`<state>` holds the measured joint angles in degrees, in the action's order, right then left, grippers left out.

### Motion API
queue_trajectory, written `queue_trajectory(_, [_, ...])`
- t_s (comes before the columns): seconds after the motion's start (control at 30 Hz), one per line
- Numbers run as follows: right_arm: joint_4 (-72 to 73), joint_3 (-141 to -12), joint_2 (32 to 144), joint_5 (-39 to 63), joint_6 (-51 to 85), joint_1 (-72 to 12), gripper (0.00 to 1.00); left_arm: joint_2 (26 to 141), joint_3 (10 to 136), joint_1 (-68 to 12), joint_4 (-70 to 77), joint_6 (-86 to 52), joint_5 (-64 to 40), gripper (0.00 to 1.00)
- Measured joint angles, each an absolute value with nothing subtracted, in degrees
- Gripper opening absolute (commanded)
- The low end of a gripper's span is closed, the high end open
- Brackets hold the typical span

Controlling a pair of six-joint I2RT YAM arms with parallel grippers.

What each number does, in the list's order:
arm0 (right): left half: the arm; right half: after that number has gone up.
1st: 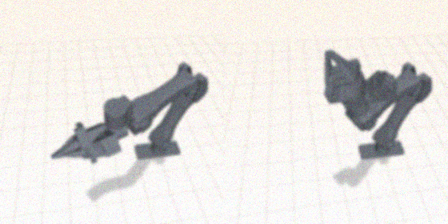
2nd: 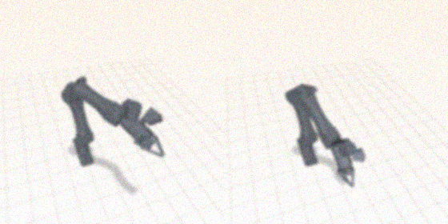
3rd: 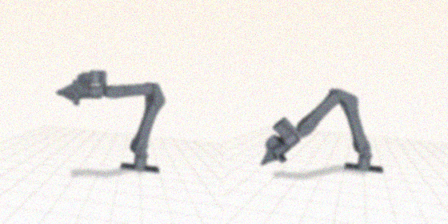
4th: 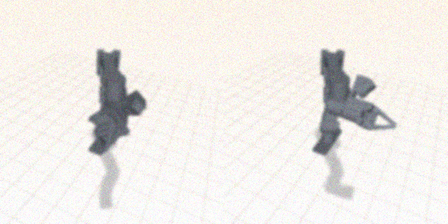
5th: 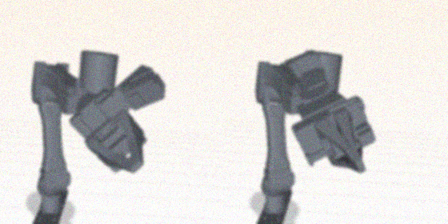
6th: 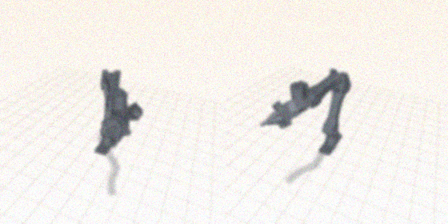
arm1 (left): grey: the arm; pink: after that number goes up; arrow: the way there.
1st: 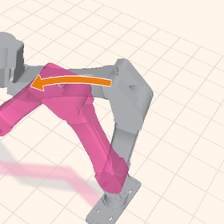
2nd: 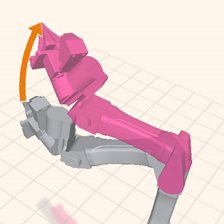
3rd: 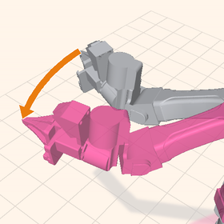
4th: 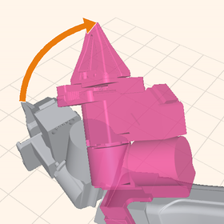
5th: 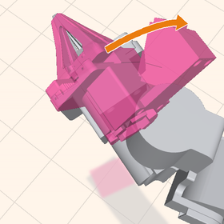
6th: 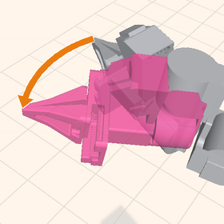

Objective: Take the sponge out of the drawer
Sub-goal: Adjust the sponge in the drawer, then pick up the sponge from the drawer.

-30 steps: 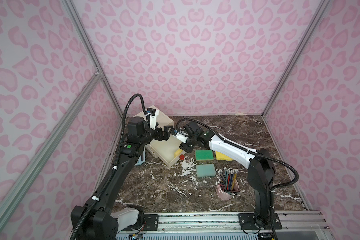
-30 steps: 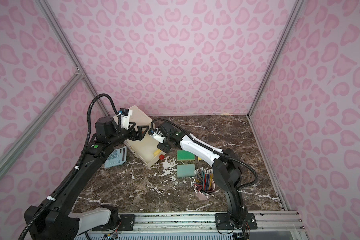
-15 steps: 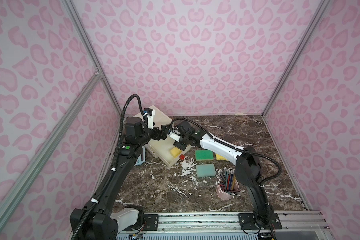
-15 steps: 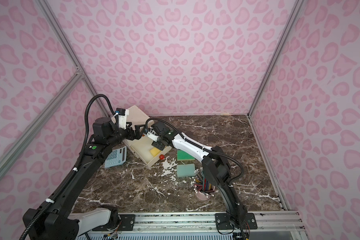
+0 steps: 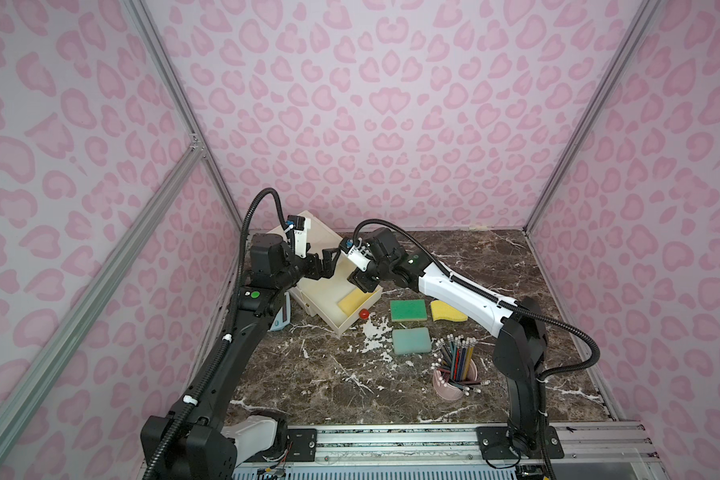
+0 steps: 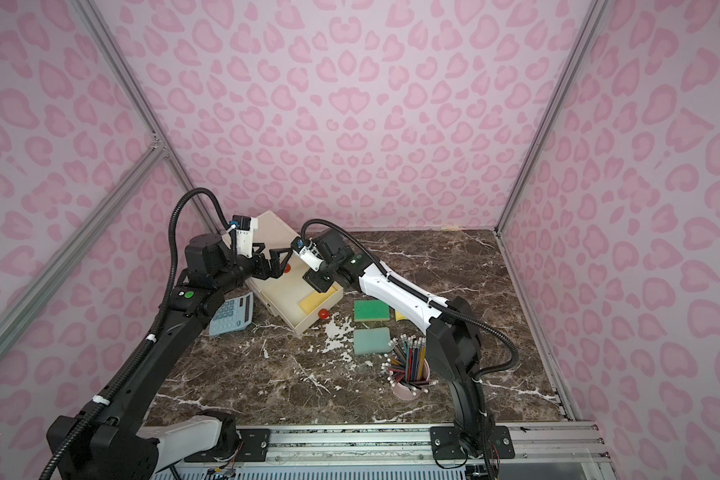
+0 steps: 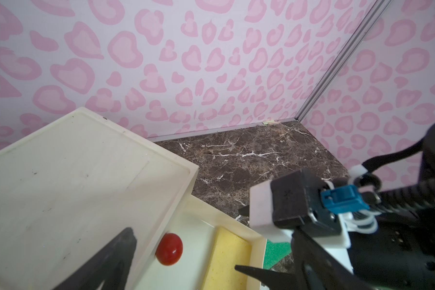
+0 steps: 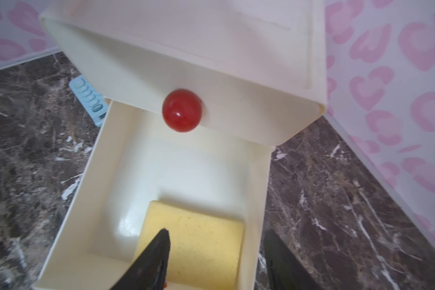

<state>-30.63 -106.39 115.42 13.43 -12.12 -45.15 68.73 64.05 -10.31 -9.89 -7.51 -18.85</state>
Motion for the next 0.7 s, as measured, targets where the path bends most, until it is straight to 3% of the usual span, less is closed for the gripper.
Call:
queue_trajectory(0.27, [-38.46,-110.89,120.75,18.76,-5.93,-46.06,0.6,66.13,61.19,-6.04,-8.16,-11.27,-13.13,0.98])
queue_trajectory(0.43, [-43.38,-118.56,127.28,13.34,-3.6,-49.56,0.55,66.54,60.62,-2.55,-6.94,-15.73,-9.82,0.98])
queue_trajectory(0.7, [-49.93,-126.54,134.91,2.96,-1.48,-53.32,0.56,66.17,59.42,-0.43,-6.31,-19.4,-5.82,0.98])
